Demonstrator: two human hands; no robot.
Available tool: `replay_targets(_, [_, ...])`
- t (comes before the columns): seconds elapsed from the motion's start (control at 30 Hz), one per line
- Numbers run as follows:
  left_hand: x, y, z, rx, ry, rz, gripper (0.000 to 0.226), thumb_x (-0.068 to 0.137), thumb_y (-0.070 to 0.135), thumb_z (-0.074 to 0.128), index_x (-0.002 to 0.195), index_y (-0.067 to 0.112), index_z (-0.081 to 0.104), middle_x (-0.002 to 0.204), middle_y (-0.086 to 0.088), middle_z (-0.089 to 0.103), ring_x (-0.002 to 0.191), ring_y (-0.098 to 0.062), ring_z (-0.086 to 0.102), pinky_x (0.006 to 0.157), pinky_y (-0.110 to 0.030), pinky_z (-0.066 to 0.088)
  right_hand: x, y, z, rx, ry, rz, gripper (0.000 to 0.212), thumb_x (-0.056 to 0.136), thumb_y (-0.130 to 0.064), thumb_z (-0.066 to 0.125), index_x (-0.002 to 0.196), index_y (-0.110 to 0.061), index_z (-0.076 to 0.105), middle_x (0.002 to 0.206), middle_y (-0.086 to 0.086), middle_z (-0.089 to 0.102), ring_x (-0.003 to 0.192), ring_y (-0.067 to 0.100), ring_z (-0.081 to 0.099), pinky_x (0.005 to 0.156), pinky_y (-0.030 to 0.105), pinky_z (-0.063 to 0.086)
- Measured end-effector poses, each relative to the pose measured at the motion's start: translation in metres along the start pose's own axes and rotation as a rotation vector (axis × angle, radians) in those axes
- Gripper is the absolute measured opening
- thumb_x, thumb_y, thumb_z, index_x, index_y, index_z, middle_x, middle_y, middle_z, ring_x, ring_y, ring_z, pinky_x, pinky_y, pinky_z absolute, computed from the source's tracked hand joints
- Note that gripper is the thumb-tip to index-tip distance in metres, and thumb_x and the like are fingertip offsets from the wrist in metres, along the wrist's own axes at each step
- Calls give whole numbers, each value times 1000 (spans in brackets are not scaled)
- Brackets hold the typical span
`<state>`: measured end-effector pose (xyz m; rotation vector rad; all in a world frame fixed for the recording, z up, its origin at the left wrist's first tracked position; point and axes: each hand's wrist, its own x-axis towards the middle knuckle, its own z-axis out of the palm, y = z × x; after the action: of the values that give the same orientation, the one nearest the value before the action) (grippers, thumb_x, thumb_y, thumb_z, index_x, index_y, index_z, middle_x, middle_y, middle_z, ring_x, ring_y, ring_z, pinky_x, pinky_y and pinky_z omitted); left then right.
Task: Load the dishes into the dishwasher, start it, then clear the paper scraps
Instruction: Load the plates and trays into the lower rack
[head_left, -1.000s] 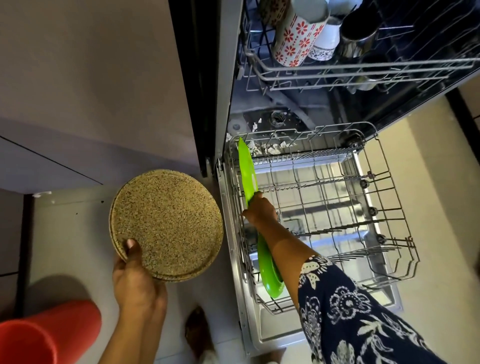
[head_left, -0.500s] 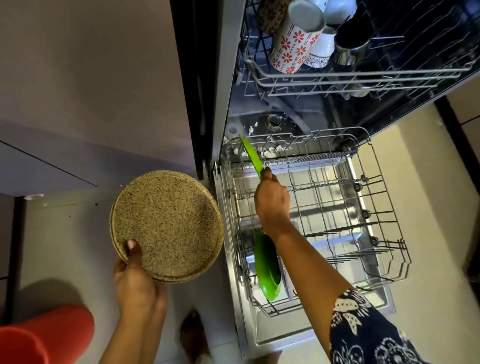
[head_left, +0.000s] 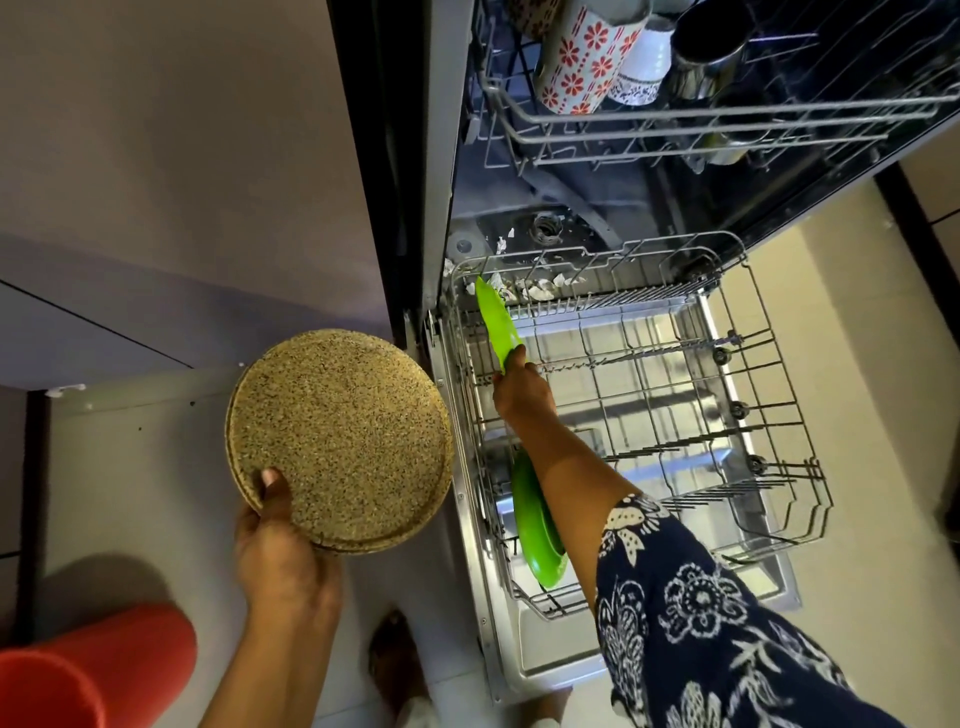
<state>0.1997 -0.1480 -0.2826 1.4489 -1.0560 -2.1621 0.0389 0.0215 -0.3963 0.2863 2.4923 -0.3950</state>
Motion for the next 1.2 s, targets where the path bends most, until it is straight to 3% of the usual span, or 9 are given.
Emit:
replay_targets(0.1, [3,-1,-4,15,4,3,17,100,21,43,97,23,60,82,18,73,103,-11,60,80,-36,53,9,-3,-9,-42,21,-1,58,99,-28,39,147,-10,13,142,16,40,127,36,43,98,46,40])
replay_targets(0.3, [10,-4,-10,23,-2,-5,16,100,22,43,103,24,59,89,15,73,109,-15,60,78,-38,54,14,-3,-14,-292,-57,-182,92,87,7,48,149,-31,-7,157,9,11,129,37,43,96,47,46])
replay_targets(0.57, [12,-12,-11,46,-29,-42,16,99,23,46,104,23,61,95,11,72,111,-18,60,86,-42,53,12,-4,-5,-360,-44,-165,93,89,7,47,147,-27,-17,158,10,1,126,38,46,86,46,50])
replay_targets(0.67, [5,-8,-8,59,-53,-56,15,99,23,46,105,23,59,98,9,71,106,-16,61,89,-44,51,-5,8,-13,-124,26,-229,78,93,-7,50,151,-23,-1,158,7,8,133,33,39,100,46,43])
replay_targets(0.77, [-8,-3,-4,70,-95,-101,14,99,22,46,103,23,59,95,8,72,101,-15,63,91,-46,48,-45,23,-27,340,142,-261,54,95,-16,51,145,-12,32,143,12,45,125,30,49,104,40,41])
replay_targets(0.83, [-18,0,-2,86,-130,-146,17,98,22,46,109,20,59,93,6,74,103,-18,62,95,-49,46,-82,29,-36,722,49,-210,37,93,-15,55,130,-10,51,124,10,60,116,27,56,104,41,41])
replay_targets(0.9, [-32,2,1,127,-158,-191,25,98,24,47,120,16,57,105,0,70,108,-23,61,99,-53,43,-117,39,-47,1061,-119,-139,31,90,-14,60,121,-12,55,116,6,63,111,22,58,103,42,43])
replay_targets(1.03, [-59,-4,5,220,-231,-245,17,97,23,47,109,25,59,113,-2,65,108,-21,59,91,-50,46,-159,79,-70,1485,-332,75,38,89,-7,58,125,-18,49,109,3,65,97,21,64,79,34,56])
replay_targets(1.2, [-94,-40,15,420,-372,-252,21,94,23,54,114,23,59,107,0,67,99,-20,62,83,-40,51,-183,135,-95,1597,-375,186,25,86,-3,59,110,-8,61,100,11,70,97,29,65,84,44,54])
